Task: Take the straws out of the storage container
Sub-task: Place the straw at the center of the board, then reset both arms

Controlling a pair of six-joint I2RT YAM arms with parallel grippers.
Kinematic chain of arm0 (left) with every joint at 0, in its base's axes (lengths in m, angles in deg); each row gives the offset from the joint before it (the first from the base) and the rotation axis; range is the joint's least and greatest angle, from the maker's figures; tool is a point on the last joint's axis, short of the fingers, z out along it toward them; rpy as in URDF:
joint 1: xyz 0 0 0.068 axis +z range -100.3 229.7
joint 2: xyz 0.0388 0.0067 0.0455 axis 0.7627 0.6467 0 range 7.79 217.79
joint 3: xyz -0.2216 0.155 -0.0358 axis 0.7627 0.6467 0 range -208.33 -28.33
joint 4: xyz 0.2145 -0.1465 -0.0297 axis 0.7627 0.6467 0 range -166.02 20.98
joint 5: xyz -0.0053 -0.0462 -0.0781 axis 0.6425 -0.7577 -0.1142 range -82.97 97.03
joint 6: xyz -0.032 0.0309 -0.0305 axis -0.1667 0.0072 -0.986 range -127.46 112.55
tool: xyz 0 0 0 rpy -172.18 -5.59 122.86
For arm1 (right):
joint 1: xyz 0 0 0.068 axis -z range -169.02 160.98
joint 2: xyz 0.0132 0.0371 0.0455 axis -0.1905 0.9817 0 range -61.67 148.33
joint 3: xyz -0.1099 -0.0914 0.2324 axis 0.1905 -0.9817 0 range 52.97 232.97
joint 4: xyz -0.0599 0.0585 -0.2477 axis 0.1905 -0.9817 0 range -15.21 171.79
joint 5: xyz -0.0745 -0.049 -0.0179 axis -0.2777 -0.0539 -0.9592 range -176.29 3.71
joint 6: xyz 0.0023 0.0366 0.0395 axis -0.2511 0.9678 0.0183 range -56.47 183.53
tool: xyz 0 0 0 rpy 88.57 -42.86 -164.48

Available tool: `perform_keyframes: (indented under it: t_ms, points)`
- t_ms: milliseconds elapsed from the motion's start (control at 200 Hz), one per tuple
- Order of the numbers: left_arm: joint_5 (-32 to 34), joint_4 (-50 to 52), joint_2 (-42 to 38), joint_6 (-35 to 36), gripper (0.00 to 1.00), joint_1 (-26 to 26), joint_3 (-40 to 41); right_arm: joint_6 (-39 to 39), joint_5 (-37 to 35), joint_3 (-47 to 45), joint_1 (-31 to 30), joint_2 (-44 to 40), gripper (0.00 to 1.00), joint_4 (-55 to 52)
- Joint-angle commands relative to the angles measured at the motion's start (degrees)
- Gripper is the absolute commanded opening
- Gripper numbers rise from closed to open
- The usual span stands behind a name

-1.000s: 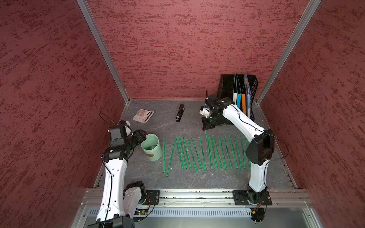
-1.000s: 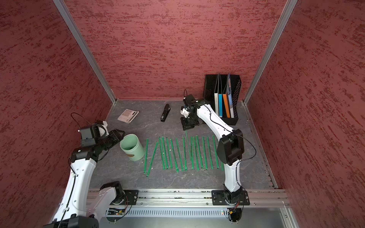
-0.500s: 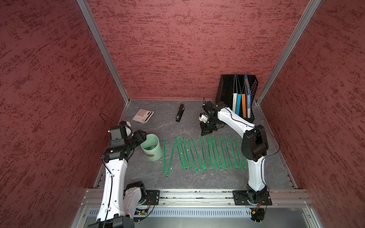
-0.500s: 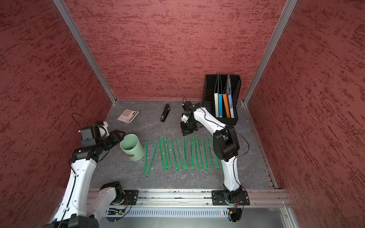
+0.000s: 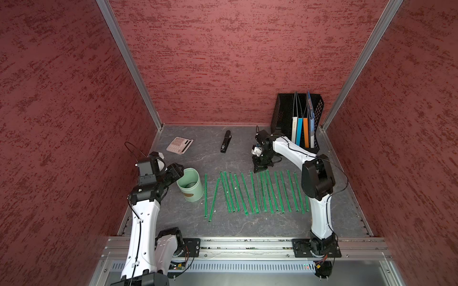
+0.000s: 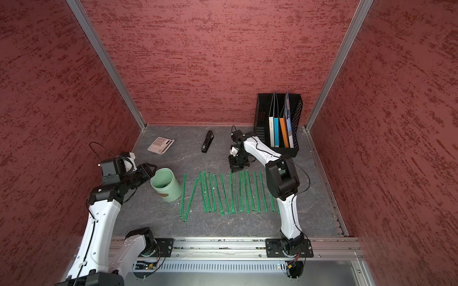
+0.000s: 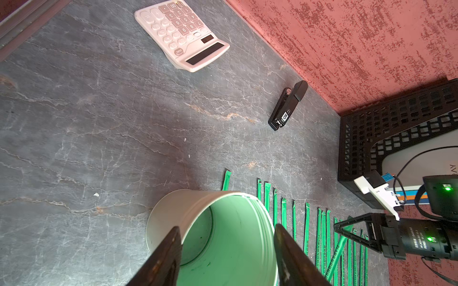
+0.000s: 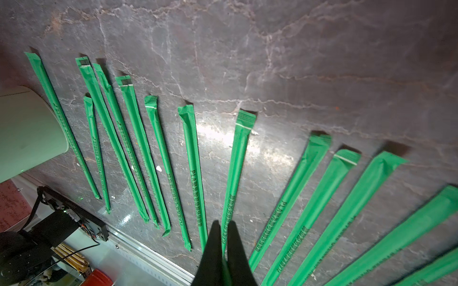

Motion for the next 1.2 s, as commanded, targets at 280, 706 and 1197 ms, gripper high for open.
perform_keyframes:
  t_ms: [280,706,1197]
  points:
    - [0.6,1.1,-1.7,1.2,0.60,0.4,0.4,0.5,-0.1,0.4,1.3,1.8,0.10,1.1]
    - [0.8,1.6,-2.1,1.3,0.60,0.5,0.3,1.0,-0.7,0.9,1.4,1.7,0.17,1.0]
    - [-1.7,1.6,-2.5,0.3,0.60,0.4,-1.0,2.1,-9.3,-1.6,-13.8,-9.3,0.29,8.6]
